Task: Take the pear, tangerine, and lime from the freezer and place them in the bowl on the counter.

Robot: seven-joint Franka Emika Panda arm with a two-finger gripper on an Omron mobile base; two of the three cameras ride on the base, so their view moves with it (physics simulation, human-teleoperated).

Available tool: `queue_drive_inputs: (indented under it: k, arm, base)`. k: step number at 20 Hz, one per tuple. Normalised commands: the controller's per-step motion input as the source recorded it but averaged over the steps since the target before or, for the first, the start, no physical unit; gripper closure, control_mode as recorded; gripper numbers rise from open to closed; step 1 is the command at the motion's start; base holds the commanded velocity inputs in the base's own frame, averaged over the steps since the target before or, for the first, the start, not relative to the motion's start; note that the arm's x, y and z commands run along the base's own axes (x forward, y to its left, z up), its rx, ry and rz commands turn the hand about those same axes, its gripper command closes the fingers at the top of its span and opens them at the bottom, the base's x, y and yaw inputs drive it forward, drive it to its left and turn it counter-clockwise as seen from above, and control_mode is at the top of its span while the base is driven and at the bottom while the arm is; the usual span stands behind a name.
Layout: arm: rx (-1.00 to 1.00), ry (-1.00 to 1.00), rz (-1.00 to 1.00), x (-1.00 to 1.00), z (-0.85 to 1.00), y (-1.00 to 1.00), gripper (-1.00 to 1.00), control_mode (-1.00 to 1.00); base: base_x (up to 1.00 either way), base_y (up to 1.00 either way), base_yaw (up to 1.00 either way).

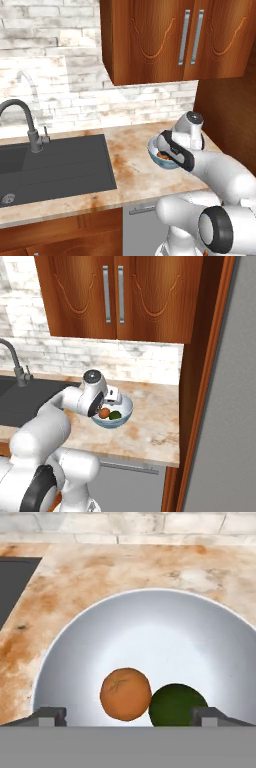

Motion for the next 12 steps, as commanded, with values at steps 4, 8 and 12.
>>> queue_drive_inputs:
  k: [4,8,12]
  arm:
    - [0.00,0.00,-0.06,-0.99,0.70,-0.01,-1.00,-1.00]
    - [-0.03,0.00,-0.04,-1.00,0.72,0.00,-1.00,-1.00]
    - [-0.02,-0.06,-0.01,-0.99,0.69,0.00,-1.00,-1.00]
  base:
    - [0.00,0.00,0.00]
    - [0.00,0.00,0.00]
    - [0.00,0.00,0.00]
